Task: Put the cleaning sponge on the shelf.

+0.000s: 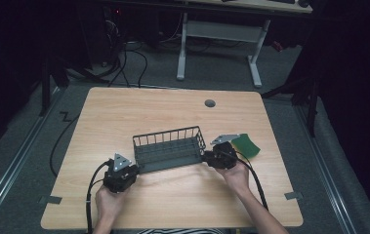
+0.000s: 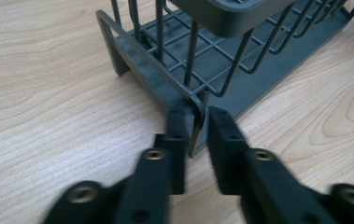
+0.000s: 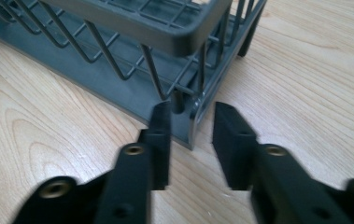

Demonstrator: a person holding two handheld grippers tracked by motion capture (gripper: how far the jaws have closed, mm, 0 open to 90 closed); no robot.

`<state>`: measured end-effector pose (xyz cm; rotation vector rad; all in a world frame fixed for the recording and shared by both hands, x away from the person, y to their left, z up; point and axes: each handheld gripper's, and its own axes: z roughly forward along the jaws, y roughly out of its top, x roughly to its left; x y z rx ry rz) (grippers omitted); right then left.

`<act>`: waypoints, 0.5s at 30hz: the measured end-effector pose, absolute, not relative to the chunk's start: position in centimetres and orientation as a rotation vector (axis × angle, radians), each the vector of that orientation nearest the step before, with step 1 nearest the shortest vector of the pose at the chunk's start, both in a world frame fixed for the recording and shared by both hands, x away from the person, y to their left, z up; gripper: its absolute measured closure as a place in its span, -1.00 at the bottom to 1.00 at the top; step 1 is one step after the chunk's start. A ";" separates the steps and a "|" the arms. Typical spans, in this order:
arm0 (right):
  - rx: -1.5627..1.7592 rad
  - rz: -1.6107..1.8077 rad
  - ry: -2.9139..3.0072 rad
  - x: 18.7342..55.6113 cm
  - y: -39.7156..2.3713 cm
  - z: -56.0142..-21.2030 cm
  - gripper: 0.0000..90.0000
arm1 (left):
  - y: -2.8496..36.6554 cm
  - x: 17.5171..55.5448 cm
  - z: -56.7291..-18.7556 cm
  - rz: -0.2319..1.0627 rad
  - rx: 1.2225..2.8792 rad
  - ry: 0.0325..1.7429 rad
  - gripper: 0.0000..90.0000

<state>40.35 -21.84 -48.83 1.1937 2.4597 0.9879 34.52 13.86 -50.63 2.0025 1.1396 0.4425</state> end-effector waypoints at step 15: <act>1.240 1.019 2.327 39.2 -24.9 -47.4 -0.05 | 18.1 34.5 -51.5 0.390 1.903 1.208 -0.17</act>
